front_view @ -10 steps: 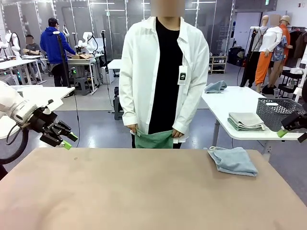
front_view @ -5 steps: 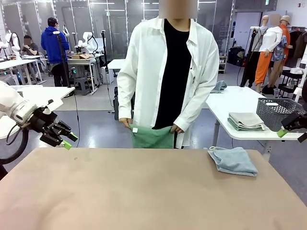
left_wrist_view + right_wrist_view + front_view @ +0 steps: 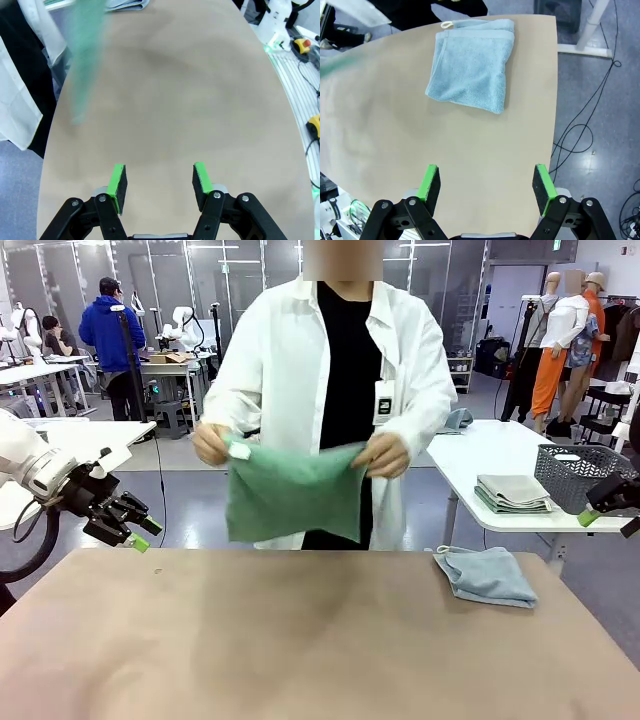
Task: Fold the towels and place them in the basket.
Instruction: When a person lays out a Towel with hook on the table, fold it in half twice.
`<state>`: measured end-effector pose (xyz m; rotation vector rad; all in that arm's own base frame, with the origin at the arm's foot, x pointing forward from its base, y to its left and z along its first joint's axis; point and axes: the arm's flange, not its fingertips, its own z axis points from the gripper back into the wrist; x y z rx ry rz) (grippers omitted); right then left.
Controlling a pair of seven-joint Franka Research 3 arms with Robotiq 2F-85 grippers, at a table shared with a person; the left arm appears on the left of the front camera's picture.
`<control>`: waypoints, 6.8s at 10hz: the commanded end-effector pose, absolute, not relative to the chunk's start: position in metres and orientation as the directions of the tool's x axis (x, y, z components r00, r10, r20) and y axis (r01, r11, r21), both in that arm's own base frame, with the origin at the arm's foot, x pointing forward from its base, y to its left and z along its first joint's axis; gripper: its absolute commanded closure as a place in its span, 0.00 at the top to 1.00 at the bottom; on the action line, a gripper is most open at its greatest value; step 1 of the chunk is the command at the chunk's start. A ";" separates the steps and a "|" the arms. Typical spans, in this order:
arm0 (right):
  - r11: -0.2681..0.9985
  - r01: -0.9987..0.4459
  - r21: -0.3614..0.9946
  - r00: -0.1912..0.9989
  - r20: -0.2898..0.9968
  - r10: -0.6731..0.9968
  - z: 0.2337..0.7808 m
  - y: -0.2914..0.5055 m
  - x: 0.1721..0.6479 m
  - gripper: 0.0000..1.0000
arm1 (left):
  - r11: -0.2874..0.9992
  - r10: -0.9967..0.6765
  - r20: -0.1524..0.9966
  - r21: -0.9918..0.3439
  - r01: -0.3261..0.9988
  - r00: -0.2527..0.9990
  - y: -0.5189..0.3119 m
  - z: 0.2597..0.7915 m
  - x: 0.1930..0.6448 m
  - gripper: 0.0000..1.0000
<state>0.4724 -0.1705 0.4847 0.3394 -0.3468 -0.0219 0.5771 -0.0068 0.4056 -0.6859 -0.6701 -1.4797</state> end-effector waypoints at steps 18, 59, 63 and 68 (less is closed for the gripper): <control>0.944 -0.028 0.329 0.945 0.316 -0.082 0.489 -0.171 0.475 0.93 | -0.029 -0.648 0.761 0.009 1.000 -0.026 -0.006 0.406 0.577 0.68; 0.098 -0.987 -0.130 0.091 0.061 0.994 0.328 0.288 0.313 1.00 | -0.035 -0.999 0.020 0.146 0.989 -0.039 -0.247 0.339 0.339 1.00; 0.027 -0.993 -0.117 0.021 0.051 0.998 0.321 0.295 0.314 1.00 | -0.068 -0.995 0.058 0.147 0.987 -0.077 -0.249 0.330 0.346 1.00; 0.034 -0.991 -0.126 0.031 0.025 0.999 0.324 0.290 0.315 1.00 | -0.035 -0.999 0.036 0.127 0.991 -0.040 -0.250 0.328 0.344 1.00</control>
